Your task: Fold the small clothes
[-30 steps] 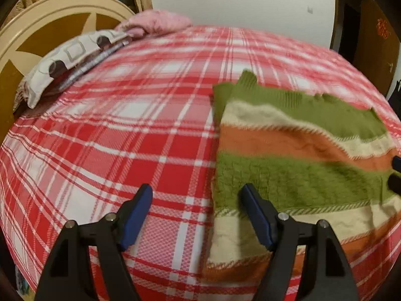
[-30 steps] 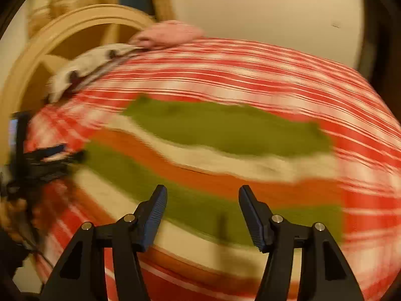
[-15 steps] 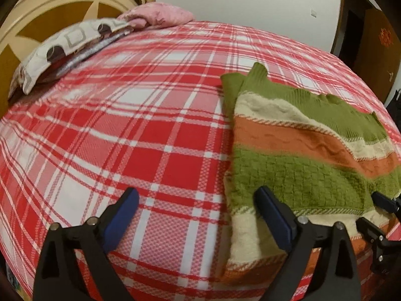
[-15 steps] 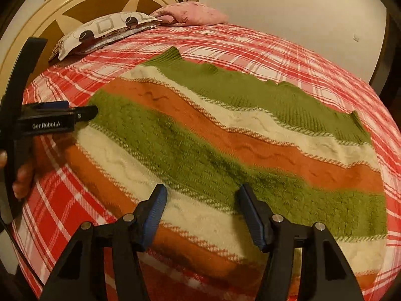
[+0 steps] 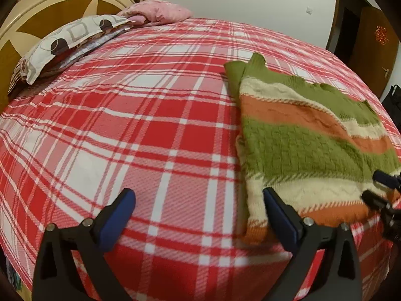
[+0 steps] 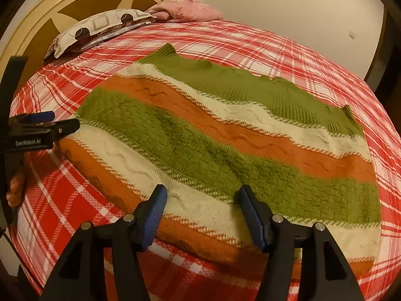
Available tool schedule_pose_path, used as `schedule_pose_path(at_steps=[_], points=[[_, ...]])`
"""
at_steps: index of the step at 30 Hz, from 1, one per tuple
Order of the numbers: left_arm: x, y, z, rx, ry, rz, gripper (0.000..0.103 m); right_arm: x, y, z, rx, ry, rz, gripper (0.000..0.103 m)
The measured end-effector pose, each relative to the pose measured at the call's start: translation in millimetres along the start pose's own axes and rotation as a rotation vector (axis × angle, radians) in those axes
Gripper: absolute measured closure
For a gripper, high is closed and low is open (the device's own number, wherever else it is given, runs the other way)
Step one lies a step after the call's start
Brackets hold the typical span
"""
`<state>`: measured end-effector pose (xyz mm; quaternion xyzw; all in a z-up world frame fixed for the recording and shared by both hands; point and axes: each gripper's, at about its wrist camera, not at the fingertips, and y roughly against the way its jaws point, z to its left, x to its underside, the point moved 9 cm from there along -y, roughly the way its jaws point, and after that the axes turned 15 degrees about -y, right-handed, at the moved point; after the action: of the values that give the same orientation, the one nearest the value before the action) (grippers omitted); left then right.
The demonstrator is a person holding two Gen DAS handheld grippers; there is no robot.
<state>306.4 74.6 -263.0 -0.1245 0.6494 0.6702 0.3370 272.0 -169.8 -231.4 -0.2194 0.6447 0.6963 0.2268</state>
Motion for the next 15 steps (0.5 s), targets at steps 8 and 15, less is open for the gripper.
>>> schedule_pose_path(at_steps=[8, 15], points=[[4, 2, 1, -0.013, 0.005, -0.008, 0.0, -58, 0, 59, -0.142, 0.045, -0.073, 0.042], [8, 5, 1, -0.003, 0.009, -0.029, 0.0, -76, -52, 87, -0.205, 0.012, 0.004, 0.042]])
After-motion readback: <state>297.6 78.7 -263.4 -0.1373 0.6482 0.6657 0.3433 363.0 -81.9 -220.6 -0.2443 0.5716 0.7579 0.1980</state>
